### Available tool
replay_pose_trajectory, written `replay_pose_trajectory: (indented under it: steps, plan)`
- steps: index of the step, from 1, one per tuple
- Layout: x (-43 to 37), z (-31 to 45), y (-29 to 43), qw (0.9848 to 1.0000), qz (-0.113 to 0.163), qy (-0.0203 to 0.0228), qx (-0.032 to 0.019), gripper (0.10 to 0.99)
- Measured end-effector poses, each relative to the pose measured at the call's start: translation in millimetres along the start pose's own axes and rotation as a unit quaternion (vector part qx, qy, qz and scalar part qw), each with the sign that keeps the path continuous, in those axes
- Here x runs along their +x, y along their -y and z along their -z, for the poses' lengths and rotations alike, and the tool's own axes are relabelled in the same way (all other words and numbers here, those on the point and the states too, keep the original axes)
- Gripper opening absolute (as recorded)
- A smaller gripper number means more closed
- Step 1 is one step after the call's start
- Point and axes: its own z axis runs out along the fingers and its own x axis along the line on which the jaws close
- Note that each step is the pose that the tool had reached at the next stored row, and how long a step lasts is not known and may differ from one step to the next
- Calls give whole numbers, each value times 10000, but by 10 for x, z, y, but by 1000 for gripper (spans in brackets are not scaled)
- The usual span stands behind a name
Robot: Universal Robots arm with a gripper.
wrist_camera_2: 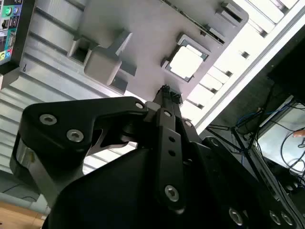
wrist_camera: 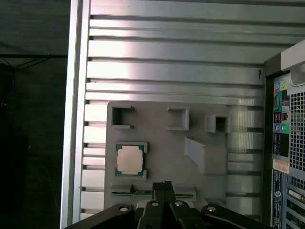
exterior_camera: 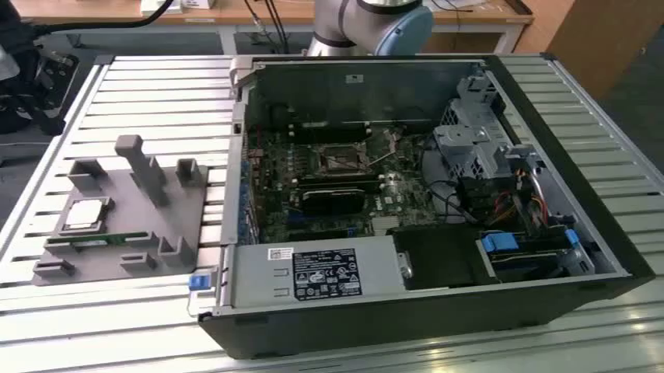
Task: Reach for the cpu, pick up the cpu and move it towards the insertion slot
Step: 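Pick up the cpu and move it towards the insertion slot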
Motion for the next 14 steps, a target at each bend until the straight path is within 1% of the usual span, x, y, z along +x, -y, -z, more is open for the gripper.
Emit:
replay_pose_trajectory:
  steps: [7, 14]
  plan:
    - [15, 0, 0, 10000, 0, 0, 0, 106]
    - [103, -3, -2, 10000, 0, 0, 0, 106]
